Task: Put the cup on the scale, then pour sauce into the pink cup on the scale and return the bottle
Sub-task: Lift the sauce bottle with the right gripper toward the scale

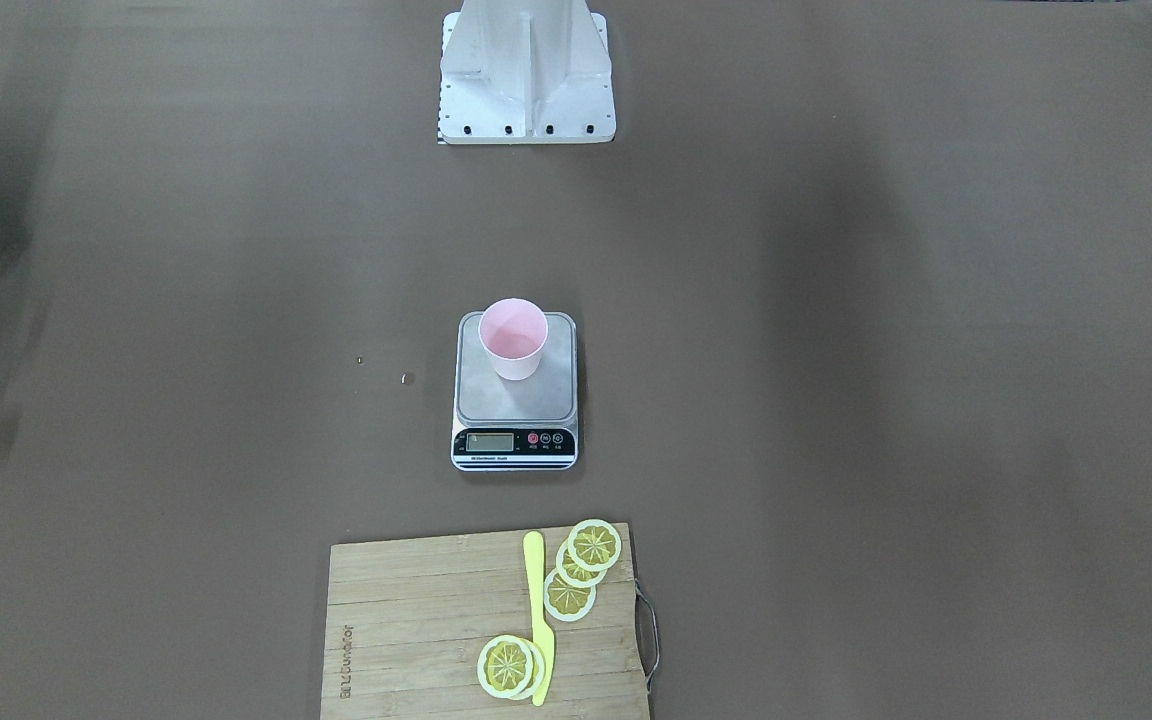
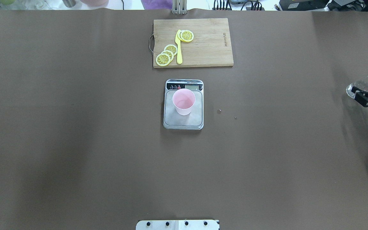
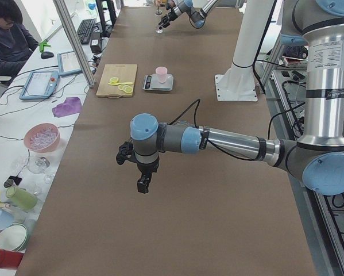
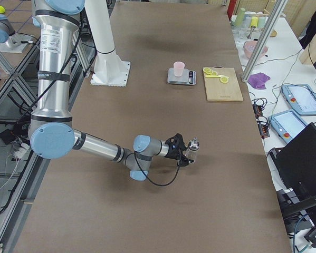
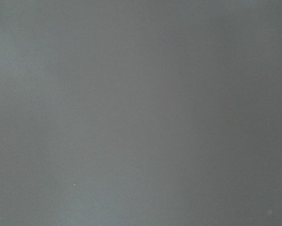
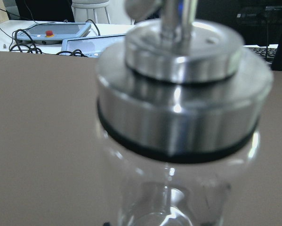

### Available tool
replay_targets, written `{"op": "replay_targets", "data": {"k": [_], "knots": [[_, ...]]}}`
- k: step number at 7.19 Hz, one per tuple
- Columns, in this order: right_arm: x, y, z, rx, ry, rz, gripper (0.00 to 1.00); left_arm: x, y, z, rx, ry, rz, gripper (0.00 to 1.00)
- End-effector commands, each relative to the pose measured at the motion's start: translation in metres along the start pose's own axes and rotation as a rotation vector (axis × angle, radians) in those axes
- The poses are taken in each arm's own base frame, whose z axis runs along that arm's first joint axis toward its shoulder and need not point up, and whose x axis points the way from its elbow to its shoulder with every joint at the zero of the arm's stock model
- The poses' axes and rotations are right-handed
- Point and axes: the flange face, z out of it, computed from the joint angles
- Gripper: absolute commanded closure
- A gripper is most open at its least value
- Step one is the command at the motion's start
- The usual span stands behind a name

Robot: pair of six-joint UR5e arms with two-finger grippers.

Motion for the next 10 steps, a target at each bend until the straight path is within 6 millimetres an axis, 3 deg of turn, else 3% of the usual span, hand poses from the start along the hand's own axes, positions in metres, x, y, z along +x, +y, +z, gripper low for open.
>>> {"op": "replay_targets", "data": {"k": [1, 5, 8, 10], "knots": [[-0.011, -0.013, 0.001, 0.014, -0.015, -0.036, 1.0, 0.0, 0.001, 0.0, -0.001, 0.0, 0.0, 0.01], [-0.058, -0.056, 0.002, 0.025, -0.018, -0.026, 1.0, -0.001, 0.002, 0.002, -0.005, -0.001, 0.0, 0.01], [-0.112, -0.09, -0.001, -0.016, -0.006, -0.041, 1.0, -0.002, 0.005, 0.003, -0.008, 0.001, -0.002, 0.01], [-0.203, -0.109, 0.009, -0.024, -0.008, -0.088, 1.0, -0.003, 0.008, 0.005, -0.011, 0.003, -0.005, 0.01]]}}
